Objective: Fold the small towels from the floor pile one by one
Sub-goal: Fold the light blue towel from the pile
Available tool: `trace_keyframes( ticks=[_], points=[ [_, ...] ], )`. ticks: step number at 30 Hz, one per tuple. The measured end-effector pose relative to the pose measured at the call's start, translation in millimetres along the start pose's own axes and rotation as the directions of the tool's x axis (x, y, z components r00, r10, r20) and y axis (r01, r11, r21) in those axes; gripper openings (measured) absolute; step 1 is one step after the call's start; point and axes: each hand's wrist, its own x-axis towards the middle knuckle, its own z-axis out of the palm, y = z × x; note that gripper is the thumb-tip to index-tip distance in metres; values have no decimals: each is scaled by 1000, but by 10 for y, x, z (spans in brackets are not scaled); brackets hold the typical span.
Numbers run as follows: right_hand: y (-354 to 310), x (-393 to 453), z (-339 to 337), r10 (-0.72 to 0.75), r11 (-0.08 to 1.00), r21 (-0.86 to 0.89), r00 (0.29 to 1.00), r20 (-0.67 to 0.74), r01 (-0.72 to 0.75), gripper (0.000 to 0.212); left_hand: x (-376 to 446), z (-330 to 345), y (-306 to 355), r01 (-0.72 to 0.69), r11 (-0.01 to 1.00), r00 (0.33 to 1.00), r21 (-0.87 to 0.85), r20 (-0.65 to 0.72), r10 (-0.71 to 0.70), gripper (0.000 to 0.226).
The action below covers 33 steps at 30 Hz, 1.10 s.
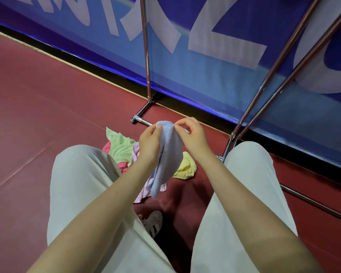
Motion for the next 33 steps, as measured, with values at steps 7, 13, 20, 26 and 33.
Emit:
trace_keyframes(
  ticks=[7, 13, 20, 26, 33],
  points=[
    [-99, -50, 26, 26, 983, 182, 1000, 9, -27, 11, -82, 59, 79, -23, 999, 998, -22, 66, 25, 20],
    [-98, -56, -16, 113, 971, 220, 992, -62, -96, 12, -154, 137, 97, -21, 1000, 990, 4, 140, 20, 22],
    [-54, -39, -47, 172, 967, 201, 982, -79, -153, 7, -127, 106, 120, -27, 994, 982, 102, 188, 7, 26],
    [-68, -37, -28, 159, 962, 225, 987, -9, -153, 12, -68, 52, 62, -92, 976, 986, 199, 154, 62, 16],
    [34, -73, -24, 58, 997, 43, 987, 152, -65, 13, 33, -43, 182, -159, 971, 987, 182, 52, 152, 30]
  ],
)
